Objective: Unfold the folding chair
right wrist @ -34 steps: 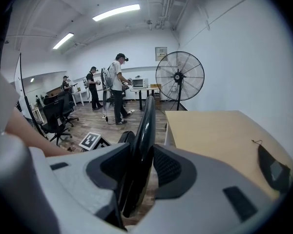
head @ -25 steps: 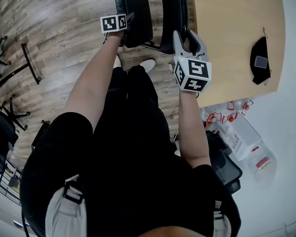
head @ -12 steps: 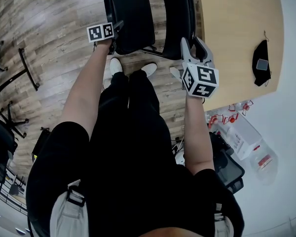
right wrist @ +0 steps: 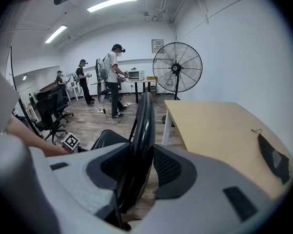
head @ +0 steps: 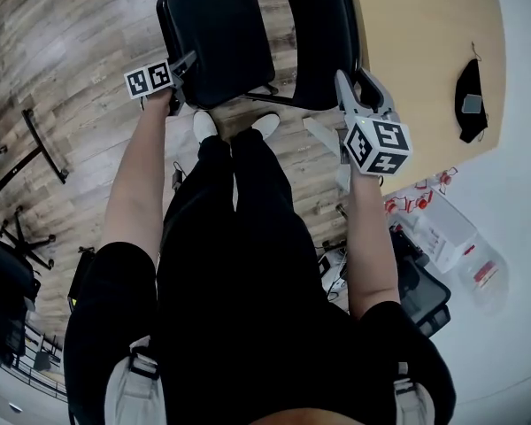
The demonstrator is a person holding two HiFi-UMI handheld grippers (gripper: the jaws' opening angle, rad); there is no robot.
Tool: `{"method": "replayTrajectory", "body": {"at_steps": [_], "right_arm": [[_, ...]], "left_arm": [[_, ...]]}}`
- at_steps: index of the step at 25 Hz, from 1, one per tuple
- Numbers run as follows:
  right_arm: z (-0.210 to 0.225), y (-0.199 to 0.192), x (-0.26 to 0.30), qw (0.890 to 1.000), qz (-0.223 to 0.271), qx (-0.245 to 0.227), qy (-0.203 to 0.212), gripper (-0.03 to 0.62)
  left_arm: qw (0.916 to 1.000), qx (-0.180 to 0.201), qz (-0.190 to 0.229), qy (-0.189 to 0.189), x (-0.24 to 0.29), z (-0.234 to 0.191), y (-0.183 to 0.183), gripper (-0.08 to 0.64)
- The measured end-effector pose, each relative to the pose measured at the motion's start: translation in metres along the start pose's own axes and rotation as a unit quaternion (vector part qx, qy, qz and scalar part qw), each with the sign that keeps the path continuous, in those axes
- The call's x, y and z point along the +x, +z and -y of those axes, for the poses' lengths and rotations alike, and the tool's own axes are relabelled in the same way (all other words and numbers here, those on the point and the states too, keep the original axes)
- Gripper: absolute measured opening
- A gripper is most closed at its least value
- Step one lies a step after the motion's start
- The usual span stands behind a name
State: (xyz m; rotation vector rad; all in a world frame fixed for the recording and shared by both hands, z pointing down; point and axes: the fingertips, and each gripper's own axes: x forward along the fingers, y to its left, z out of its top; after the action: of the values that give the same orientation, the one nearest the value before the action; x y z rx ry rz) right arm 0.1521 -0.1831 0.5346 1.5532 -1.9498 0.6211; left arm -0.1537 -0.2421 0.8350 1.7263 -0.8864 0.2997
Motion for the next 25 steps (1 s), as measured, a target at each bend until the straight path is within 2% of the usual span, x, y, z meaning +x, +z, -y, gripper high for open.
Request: {"method": "replayTrajectory", "body": {"at_steps": [18, 25], "right_arm": [[0.045, -0.037, 0.032, 0.999, -0.027, 0.015, -0.019, 0.149], [0.061, -0.053, 0.046, 0.999, -0.042, 0.023, -0.023, 0.148]], "left_arm": [[0.9961, -0.043, 0.001, -0.077, 0.009, -0.072, -0.018, 0.238], [0.9939, -0.060, 0.001, -0.092, 0.011, -0.098, -0.026, 0.241]]}}
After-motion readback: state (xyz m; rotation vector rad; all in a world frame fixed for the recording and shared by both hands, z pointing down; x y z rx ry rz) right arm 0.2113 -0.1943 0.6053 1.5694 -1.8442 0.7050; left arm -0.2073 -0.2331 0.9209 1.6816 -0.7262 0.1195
